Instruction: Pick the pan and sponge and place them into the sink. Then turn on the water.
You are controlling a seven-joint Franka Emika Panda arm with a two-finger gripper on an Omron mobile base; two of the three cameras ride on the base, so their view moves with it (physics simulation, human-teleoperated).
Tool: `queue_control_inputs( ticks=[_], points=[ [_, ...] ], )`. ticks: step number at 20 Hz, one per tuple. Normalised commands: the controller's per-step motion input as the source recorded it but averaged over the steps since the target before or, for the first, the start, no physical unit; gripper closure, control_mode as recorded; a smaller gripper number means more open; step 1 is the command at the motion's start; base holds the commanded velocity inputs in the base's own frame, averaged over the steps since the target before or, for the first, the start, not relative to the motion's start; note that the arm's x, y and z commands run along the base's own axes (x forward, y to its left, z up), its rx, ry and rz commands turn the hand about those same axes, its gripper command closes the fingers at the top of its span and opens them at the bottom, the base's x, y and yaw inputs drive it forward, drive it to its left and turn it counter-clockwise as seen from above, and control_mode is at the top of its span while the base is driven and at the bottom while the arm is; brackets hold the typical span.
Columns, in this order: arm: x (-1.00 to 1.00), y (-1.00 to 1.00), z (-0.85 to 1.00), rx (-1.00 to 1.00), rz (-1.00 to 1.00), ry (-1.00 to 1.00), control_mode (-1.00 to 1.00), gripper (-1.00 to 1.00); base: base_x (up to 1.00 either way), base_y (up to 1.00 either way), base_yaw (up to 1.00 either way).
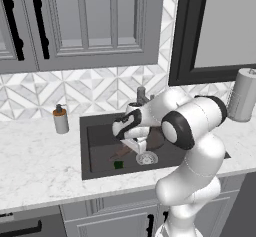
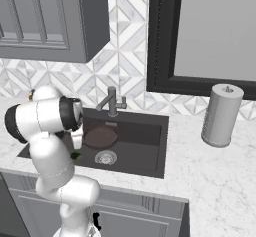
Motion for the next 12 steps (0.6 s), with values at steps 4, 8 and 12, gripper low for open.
queue_control_inputs(
  ticks=[4, 8, 12],
  points=[
    [0.24, 0.00, -0.39, 0.00, -0.08, 0.01, -1.00, 1.00, 0.00, 0.00, 0.00],
    [0.21, 0.04, -0.44, -0.01, -0.07, 0.00, -1.00, 1.00, 0.00, 0.00, 0.00],
    [0.23, 0.10, -0.39, -0.01, -0.08, 0.01, -1.00, 1.00, 0.00, 0.00, 0.00]
  ],
)
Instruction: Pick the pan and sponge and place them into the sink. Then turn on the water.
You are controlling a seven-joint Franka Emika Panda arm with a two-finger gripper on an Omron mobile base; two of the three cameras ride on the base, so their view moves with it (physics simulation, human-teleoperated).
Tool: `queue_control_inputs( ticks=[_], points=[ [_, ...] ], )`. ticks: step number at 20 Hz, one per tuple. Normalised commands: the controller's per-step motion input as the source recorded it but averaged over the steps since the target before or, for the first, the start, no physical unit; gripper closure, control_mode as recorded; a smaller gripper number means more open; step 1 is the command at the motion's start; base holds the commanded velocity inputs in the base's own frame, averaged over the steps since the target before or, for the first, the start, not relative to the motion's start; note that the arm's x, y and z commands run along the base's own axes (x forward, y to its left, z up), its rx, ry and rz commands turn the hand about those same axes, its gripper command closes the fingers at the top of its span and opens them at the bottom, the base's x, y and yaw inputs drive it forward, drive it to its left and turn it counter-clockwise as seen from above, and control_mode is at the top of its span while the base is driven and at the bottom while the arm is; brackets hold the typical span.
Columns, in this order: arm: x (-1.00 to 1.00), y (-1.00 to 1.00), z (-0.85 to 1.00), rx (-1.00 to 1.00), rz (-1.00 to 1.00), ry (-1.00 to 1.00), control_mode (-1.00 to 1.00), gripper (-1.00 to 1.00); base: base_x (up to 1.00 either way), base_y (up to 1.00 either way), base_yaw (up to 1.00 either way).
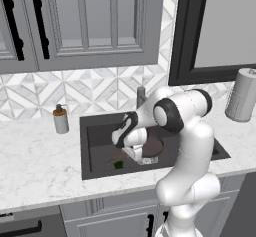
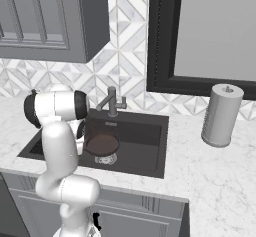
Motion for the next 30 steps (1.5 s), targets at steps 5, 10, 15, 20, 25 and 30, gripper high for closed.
queue_control_inputs(
  ticks=[5, 10, 15, 20, 25, 30],
  points=[
    [0.29, 0.12, -0.34, -0.01, -0.08, 0.04, -1.00, 1.00, 0.00, 0.00, 0.00],
    [0.34, 0.00, -0.29, 0.00, -0.07, 0.05, -1.00, 1.00, 0.00, 0.00, 0.00],
    [0.35, 0.02, -0.36, 0.00, -0.06, 0.05, -1.00, 1.00, 0.00, 0.00, 0.00],
    [0.26, 0.05, -0.36, 0.00, -0.06, 0.03, -1.00, 1.00, 0.00, 0.00, 0.00],
    [0.04, 0.01, -0.32, 0.00, -0.04, 0.02, -1.00, 1.00, 0.00, 0.00, 0.00],
    [0.00, 0.01, -0.23, 0.00, -0.02, 0.01, -1.00, -1.00, 0.00, 0.00, 0.00]
  ],
)
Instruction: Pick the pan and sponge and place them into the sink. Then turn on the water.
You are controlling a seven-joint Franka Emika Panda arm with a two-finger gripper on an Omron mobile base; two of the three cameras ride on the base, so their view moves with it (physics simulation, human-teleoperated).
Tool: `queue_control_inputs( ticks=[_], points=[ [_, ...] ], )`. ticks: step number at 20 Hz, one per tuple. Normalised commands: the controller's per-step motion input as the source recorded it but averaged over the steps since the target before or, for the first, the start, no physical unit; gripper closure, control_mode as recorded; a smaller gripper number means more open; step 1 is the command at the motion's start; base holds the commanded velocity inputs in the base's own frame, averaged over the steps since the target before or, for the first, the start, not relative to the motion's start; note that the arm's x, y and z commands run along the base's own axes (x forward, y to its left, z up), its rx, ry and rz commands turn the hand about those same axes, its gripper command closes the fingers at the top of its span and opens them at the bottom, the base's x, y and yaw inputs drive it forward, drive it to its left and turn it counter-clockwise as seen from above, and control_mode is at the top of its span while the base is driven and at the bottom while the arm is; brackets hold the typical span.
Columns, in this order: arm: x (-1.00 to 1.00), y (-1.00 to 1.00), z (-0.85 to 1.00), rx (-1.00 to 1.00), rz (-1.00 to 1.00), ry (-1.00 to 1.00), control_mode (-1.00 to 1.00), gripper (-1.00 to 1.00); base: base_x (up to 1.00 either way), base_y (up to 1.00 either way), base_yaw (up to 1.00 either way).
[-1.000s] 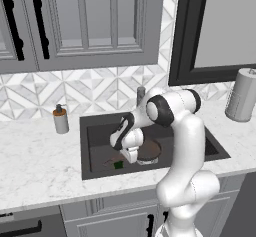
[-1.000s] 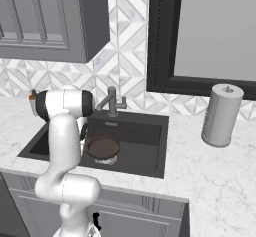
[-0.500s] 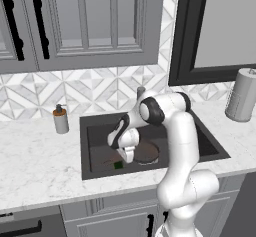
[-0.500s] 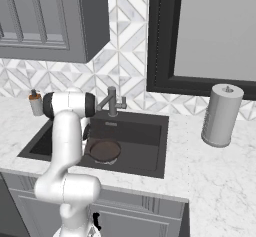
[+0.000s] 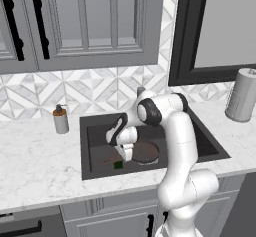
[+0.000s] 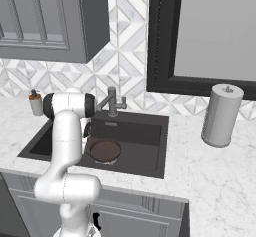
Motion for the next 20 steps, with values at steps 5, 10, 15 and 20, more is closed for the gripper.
queue_control_inputs(
  ticks=[5, 10, 15, 20],
  points=[
    [-0.17, 0.00, 0.04, 0.00, 0.00, -0.05, -1.00, -1.00, 0.00, 0.00, 0.00],
    [-0.25, 0.00, 0.63, 0.00, 0.00, -0.01, -1.00, -1.00, 0.00, 0.00, 0.00],
    [-0.50, 0.00, 0.93, -0.01, 0.00, -0.07, -1.00, -1.00, 0.00, 0.00, 0.00],
    [-0.61, 0.00, 1.00, -0.01, 0.00, -0.05, -1.00, -1.00, 0.00, 0.00, 0.00]
  ],
)
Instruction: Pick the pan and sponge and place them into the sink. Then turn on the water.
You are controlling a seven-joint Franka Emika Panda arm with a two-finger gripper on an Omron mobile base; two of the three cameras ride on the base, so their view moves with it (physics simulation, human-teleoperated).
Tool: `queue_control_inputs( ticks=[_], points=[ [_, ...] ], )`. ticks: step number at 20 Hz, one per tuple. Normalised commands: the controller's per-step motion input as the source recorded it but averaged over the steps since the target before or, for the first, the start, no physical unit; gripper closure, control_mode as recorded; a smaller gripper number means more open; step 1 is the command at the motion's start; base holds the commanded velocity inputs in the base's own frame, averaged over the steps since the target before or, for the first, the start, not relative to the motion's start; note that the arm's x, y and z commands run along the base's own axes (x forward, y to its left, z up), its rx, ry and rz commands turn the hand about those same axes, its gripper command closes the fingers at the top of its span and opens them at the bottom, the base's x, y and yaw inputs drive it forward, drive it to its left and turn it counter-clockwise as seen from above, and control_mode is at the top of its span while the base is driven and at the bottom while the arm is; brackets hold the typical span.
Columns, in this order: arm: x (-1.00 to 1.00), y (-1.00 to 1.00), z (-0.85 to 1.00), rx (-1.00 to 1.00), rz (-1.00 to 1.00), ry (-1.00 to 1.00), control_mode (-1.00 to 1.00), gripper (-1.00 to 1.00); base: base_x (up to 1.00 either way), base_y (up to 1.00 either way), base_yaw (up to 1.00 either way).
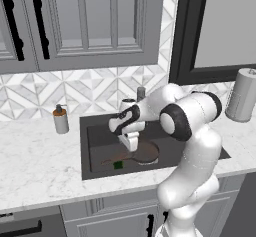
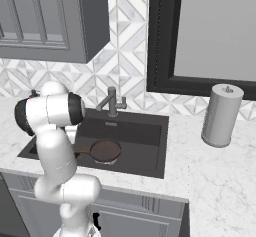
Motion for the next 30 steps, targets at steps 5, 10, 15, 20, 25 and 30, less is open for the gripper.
queue_control_inputs(
  ticks=[5, 10, 15, 20, 25, 30],
  points=[
    [-0.58, -0.10, 1.00, -0.05, 0.05, 0.00, -1.00, -1.00, 0.00, 0.00, 0.00],
    [-0.56, -0.24, 1.00, -0.08, 0.19, 0.00, -1.00, -1.00, 0.00, 0.00, 0.00],
    [-0.69, -0.40, 1.00, -0.05, 0.29, 0.00, -1.00, -1.00, 0.00, 0.00, 0.00],
    [-0.68, -0.40, 0.81, -0.01, 0.30, 0.00, -1.00, -1.00, 0.00, 0.00, 0.00],
    [-0.46, -0.79, 0.40, 0.03, 0.41, 0.01, -1.00, -1.00, 0.00, 0.00, 0.00],
    [-0.53, -0.96, 0.36, 0.08, 0.41, -0.01, -1.00, -1.00, 0.00, 0.00, 0.00]
  ],
)
